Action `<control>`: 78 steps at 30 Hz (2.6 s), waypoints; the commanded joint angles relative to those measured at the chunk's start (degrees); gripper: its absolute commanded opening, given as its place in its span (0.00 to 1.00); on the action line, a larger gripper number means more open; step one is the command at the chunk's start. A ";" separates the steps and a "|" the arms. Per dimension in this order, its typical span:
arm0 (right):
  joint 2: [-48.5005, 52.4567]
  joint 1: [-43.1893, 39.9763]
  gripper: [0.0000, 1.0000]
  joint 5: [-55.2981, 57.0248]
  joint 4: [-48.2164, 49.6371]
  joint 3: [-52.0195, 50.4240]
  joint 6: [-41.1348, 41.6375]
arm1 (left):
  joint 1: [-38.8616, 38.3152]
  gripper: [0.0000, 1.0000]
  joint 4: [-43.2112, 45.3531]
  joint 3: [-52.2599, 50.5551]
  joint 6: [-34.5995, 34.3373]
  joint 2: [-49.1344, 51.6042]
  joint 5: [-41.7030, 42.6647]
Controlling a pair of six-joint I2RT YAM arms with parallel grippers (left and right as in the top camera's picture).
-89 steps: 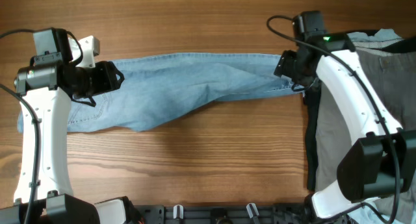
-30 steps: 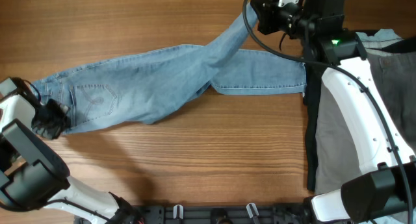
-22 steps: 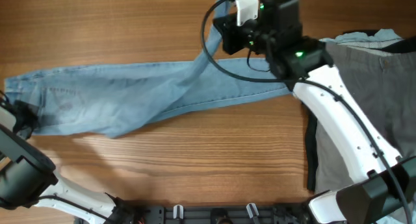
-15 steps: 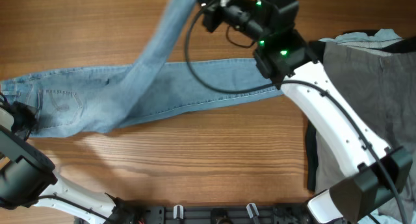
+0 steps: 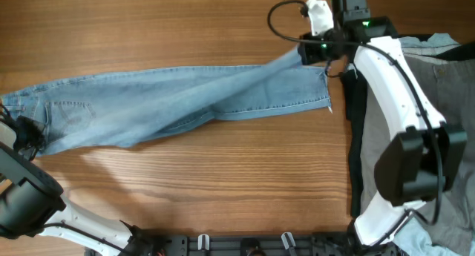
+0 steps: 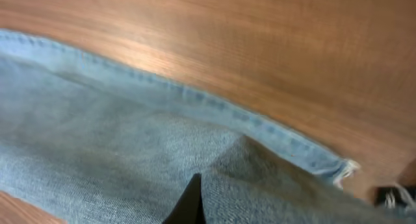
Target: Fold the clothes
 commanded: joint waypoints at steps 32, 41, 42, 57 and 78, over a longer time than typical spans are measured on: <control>0.87 -6.97 0.65 9.40 -8.11 4.55 3.96 | 0.85 0.56 0.85 -0.26 4.83 1.79 6.91; 6.97 -11.32 0.83 -2.60 -6.19 -4.20 2.86 | -0.20 0.56 -2.12 -0.26 12.57 -7.56 40.59; 7.74 -11.26 0.84 -3.28 -3.72 -6.69 3.15 | -0.85 0.56 -4.02 -0.26 14.49 -9.92 40.54; 7.89 -9.68 0.04 -15.26 17.84 -22.73 9.70 | -8.92 0.57 -19.17 -0.26 14.88 -37.09 37.35; -7.91 19.06 0.04 -2.23 0.55 15.02 20.13 | -8.94 0.59 -20.70 -0.26 14.88 -37.33 37.33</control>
